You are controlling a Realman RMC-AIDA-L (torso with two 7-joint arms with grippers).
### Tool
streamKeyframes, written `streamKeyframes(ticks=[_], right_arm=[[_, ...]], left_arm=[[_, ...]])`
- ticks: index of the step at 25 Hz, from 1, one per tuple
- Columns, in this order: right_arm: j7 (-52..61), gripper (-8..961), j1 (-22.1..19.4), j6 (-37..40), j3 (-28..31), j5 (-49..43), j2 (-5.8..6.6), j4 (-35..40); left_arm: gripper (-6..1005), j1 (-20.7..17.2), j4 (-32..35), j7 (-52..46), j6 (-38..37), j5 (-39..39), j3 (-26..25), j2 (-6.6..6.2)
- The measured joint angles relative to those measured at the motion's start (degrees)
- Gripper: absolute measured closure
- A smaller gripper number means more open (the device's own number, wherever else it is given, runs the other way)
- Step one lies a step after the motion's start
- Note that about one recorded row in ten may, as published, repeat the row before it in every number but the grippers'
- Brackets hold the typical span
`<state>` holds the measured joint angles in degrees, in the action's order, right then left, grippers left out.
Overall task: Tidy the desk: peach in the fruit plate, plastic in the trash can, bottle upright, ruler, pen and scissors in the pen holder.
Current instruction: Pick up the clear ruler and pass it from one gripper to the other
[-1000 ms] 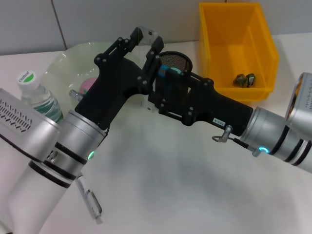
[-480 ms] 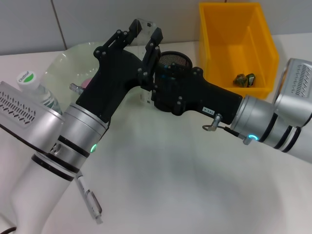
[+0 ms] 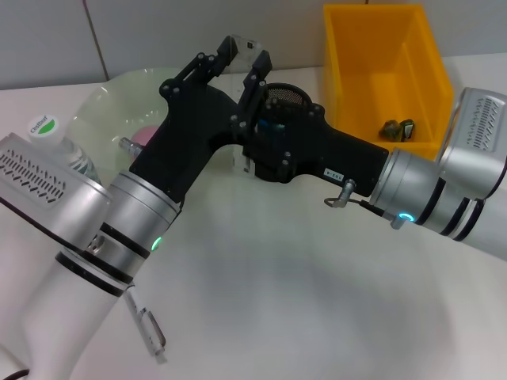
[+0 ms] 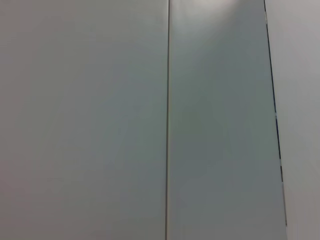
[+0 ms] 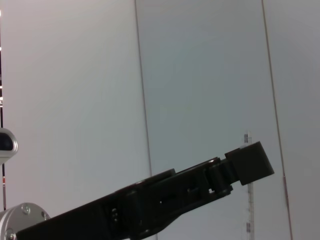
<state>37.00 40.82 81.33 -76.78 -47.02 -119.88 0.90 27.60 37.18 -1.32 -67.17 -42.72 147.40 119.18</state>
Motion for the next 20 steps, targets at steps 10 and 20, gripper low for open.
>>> streamKeyframes(ticks=[10,20], right_arm=[[0.0,761,0.0,0.1,0.1,0.0,0.0,0.2],[0.2,836,0.1,0.0,0.1,0.0,0.0,0.3]], left_arm=[[600,-0.1,-0.1,0.0,0.0,0.1,0.3,0.0],[599,0.0,-0.1,0.0,0.0,0.1,0.5,0.0]])
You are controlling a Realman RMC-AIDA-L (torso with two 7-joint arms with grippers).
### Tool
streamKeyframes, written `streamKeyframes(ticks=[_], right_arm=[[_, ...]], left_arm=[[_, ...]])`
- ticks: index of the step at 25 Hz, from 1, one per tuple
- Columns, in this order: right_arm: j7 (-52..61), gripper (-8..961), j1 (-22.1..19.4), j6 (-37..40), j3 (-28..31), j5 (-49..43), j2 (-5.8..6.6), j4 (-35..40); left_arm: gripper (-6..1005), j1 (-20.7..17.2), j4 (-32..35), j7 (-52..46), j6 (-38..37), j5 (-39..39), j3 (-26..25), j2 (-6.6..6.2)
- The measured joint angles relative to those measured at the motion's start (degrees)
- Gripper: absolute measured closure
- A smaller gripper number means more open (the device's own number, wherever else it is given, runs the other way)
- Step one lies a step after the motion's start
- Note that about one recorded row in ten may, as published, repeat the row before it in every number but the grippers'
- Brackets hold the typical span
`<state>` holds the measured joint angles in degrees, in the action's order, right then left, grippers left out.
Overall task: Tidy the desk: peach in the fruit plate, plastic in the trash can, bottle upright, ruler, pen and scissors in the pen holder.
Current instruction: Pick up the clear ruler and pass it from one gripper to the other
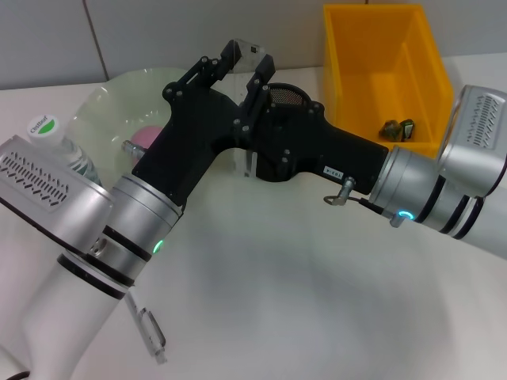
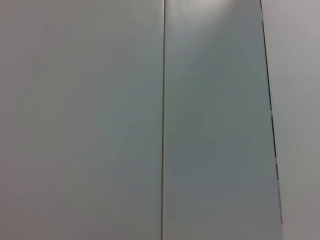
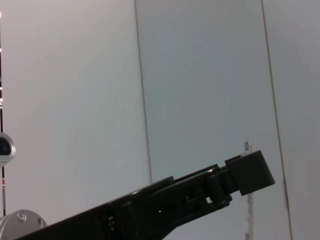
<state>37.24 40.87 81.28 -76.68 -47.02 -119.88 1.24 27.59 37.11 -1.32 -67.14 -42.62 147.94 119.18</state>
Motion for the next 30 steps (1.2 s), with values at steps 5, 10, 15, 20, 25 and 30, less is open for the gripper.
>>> streamKeyframes(ticks=[5,10,15,20,25,30], right_arm=[[0.2,874,0.0,0.0,0.0,0.0,0.0,0.0],[0.5,895,0.0,0.0,0.1,0.0,0.0,-0.1],[2.0,895,0.1,-0.6,0.8,0.0,0.0,-0.1],[3.2,896,0.5,-0.8,0.9,0.0,0.0,0.0],[3.2,896,0.6,-1.0,1.2,0.0,0.0,-0.2],[3.9,902,1.0,-2.0,1.7,0.0,0.0,-0.5]], left_arm=[[598,0.0,0.0,0.0,0.0,0.0,0.0,0.0],[598,0.0,0.0,0.0,0.0,0.0,-0.1,0.0],[597,0.0,0.0,0.3,-0.1,-0.1,-0.2,0.0],[597,0.0,0.0,1.3,0.0,-0.1,-0.2,0.0],[597,0.2,-0.1,1.4,0.1,-0.1,-0.5,0.0],[596,0.5,-0.4,1.4,0.3,-0.2,-0.6,0.0]])
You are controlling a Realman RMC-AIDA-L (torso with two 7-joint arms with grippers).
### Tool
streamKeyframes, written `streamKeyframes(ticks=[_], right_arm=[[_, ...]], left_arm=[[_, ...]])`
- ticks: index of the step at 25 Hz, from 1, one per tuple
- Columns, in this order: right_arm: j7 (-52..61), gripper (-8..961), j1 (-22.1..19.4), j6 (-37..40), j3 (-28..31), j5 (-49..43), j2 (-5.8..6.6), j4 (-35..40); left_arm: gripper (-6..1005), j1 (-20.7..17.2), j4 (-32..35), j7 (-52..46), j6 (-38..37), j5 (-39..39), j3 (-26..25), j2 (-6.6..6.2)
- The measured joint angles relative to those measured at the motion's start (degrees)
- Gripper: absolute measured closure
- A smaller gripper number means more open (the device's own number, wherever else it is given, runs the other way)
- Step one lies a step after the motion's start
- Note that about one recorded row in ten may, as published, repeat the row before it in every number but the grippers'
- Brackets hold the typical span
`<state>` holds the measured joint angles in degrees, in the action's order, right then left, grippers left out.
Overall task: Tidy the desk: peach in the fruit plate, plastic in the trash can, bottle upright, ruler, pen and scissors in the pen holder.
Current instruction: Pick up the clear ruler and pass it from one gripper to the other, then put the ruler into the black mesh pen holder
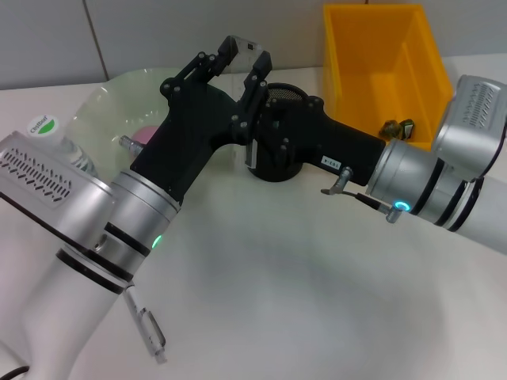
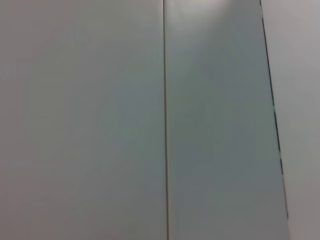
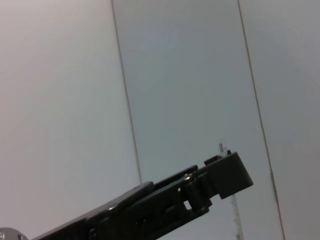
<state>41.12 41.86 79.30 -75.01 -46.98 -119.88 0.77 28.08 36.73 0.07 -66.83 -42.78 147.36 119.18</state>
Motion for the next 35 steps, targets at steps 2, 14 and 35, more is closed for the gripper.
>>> streamKeyframes(ticks=[2,14,35], right_arm=[[0.2,909,0.1,-0.2,-0.2,0.0,0.0,0.0],[-0.1,939,-0.1,0.1,-0.6,-0.2,0.01,0.2],[0.0,912,-3.2,3.4,1.9,0.0,-0.08,4.7]], left_arm=[[596,0.1,-0.1,-0.1,0.2,0.0,0.0,-0.01],[537,0.6,-0.2,-2.4,0.5,0.5,-0.3,0.03],[233,-8.0,-1.0,-23.8,-5.6,22.5,-9.9,-2.29]])
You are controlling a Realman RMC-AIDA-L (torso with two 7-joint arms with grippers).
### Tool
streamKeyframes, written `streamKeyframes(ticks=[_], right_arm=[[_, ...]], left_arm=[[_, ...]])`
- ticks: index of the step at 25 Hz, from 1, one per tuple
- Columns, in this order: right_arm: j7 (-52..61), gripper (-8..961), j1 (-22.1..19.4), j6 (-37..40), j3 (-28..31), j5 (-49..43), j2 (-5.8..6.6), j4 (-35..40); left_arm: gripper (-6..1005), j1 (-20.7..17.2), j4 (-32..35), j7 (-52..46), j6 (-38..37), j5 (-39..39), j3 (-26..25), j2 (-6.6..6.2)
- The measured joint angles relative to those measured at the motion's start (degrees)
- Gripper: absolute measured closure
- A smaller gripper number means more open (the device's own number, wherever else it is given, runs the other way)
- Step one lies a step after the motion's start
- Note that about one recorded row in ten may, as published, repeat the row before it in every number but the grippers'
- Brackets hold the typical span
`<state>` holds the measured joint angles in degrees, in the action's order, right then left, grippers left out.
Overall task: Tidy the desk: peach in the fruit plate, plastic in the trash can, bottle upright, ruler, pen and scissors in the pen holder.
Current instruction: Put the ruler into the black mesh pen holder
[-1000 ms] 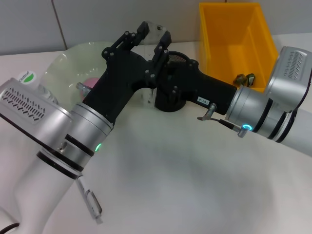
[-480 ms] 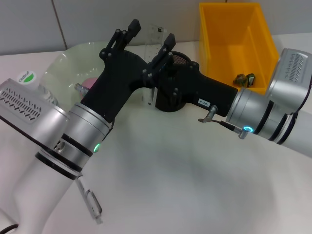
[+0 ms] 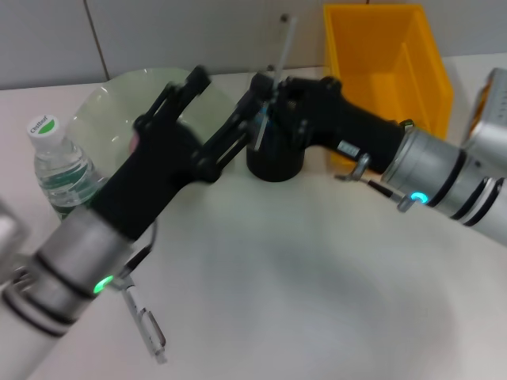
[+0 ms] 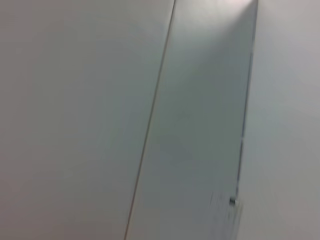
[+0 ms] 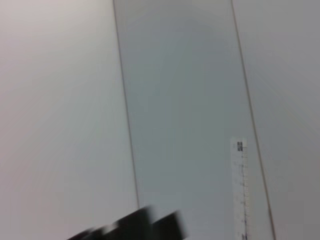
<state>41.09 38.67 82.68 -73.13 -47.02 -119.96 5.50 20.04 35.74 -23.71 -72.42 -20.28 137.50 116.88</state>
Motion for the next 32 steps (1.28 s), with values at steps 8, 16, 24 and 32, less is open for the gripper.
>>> streamKeyframes(ticks=[8,16,24,32], right_arm=[[-1.9,898,-2.1,-0.6,6.8,0.1,-0.01,5.0],[-6.9,885,-0.6,-8.9,9.3,4.6,0.01,5.7],[-6.7,871,1.1,-15.1,7.3,4.3,0.06,5.5],[-3.6,858,2.2,-20.5,3.8,4.4,0.07,5.5]], left_arm=[[234,-5.0,-1.1,-18.0,-1.0,24.5,-10.6,-2.92],[236,-5.1,-4.1,-31.7,-0.9,45.9,-19.4,-4.12],[243,-4.2,-2.8,-41.5,-1.1,66.1,-30.1,-4.93],[242,-5.4,0.8,-45.6,-1.4,76.8,-37.1,-4.06]])
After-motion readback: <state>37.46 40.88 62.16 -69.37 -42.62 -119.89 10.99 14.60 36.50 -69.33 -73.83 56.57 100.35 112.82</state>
